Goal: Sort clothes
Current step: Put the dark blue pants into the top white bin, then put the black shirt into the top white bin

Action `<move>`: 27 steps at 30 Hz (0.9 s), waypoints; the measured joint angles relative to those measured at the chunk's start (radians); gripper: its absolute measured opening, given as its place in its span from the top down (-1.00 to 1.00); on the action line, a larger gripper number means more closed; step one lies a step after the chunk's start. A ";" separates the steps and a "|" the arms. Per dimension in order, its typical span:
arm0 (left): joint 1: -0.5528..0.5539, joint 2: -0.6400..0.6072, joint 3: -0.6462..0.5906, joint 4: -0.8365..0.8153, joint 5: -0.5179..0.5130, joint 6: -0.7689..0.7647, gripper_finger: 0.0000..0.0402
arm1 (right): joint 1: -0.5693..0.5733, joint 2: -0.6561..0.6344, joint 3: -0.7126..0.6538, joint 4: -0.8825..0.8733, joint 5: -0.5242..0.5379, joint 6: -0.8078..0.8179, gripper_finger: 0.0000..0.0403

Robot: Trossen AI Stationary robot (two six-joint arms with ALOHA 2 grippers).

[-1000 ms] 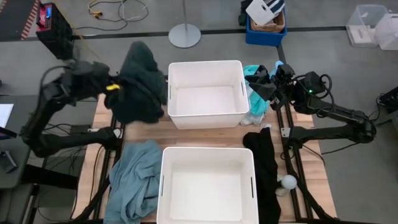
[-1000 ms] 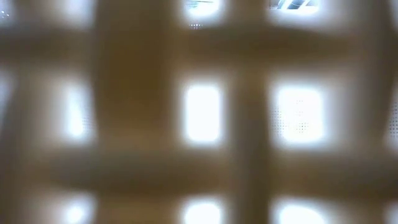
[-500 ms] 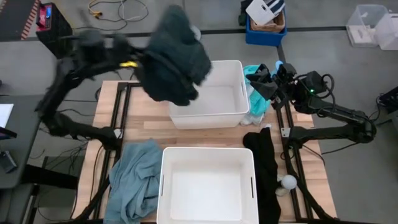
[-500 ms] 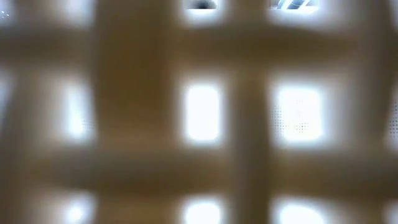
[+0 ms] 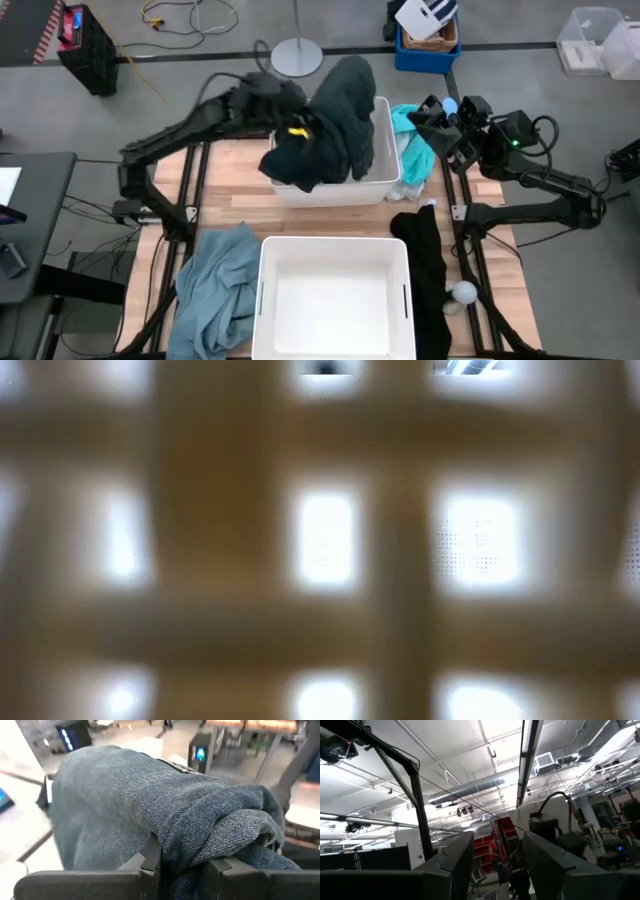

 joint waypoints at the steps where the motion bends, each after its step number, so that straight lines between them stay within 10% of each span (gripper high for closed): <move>1: -0.001 0.014 0.000 -0.012 -0.004 -0.006 0.68 | 0.005 0.000 0.000 -0.001 0.000 -0.001 0.06; 5: 0.000 0.061 0.000 -0.054 -0.009 -0.058 0.64 | 0.031 0.000 0.000 0.000 0.000 -0.013 0.06; 15: -0.022 0.019 0.006 -0.087 -0.012 -0.140 -0.50 | 0.091 0.000 0.000 -0.045 0.006 -0.080 0.04; 27: -0.027 -0.275 0.009 -0.122 -0.010 -0.159 -0.33 | 0.186 -0.001 0.007 -0.308 0.046 -0.155 0.09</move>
